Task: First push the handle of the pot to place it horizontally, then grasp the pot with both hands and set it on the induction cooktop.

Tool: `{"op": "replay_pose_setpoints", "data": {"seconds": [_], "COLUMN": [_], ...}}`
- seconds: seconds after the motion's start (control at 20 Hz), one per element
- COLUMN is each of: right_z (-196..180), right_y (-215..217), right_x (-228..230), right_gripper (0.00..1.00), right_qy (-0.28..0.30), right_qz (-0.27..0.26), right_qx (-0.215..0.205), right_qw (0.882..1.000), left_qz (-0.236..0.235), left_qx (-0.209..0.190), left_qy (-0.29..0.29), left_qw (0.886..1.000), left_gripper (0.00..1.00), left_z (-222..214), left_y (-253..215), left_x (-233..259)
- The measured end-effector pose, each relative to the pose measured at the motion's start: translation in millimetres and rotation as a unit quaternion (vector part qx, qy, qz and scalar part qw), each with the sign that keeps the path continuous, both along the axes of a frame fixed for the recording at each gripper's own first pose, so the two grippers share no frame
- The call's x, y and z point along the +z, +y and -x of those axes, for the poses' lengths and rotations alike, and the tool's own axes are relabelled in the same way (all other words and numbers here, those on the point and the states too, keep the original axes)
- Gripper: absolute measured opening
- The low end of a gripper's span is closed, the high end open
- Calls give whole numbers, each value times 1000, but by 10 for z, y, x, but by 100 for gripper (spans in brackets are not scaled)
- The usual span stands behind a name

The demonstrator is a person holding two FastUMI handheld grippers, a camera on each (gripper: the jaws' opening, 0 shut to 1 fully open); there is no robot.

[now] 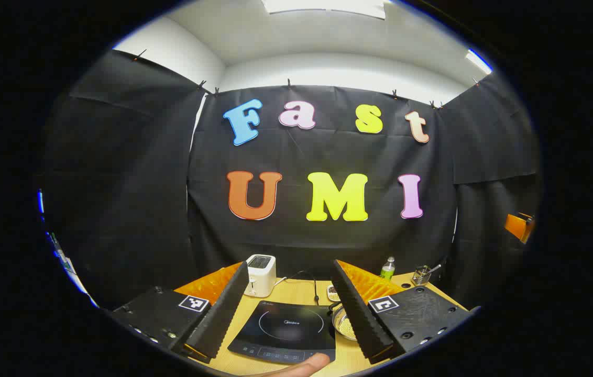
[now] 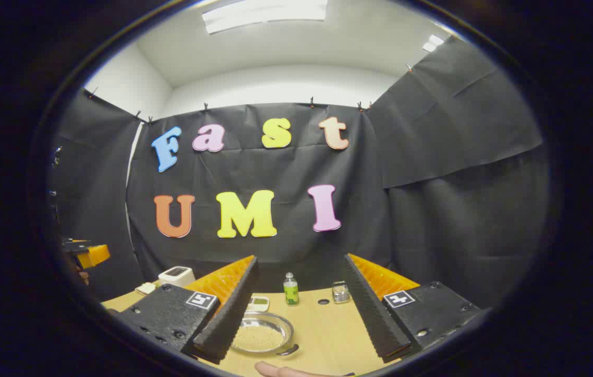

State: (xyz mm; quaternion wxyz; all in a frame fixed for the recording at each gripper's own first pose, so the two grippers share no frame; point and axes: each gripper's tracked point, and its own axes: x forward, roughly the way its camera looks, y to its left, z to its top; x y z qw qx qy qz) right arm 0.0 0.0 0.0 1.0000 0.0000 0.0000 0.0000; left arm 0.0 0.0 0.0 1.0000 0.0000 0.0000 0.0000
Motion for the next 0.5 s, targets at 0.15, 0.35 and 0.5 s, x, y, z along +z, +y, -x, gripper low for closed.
{"op": "replay_pose_setpoints", "data": {"seconds": [0.15,0.35,0.5], "right_z": [12,-15,-37], "right_y": [89,105,137], "right_x": [-32,-53,-69], "right_gripper": [96,96,96], "right_qy": [11,13,15], "right_qz": [-8,4,5], "right_qx": [17,19,20], "right_qw": [1000,1000,1000], "left_qz": [-4,-12,-18], "left_qx": [1,-6,-9], "left_qy": [1,4,2], "left_qw": [1000,1000,1000], "left_gripper": [94,95,95], "left_z": [8,1,18], "left_y": [26,-3,-30], "left_x": [-22,-46,-51]}}
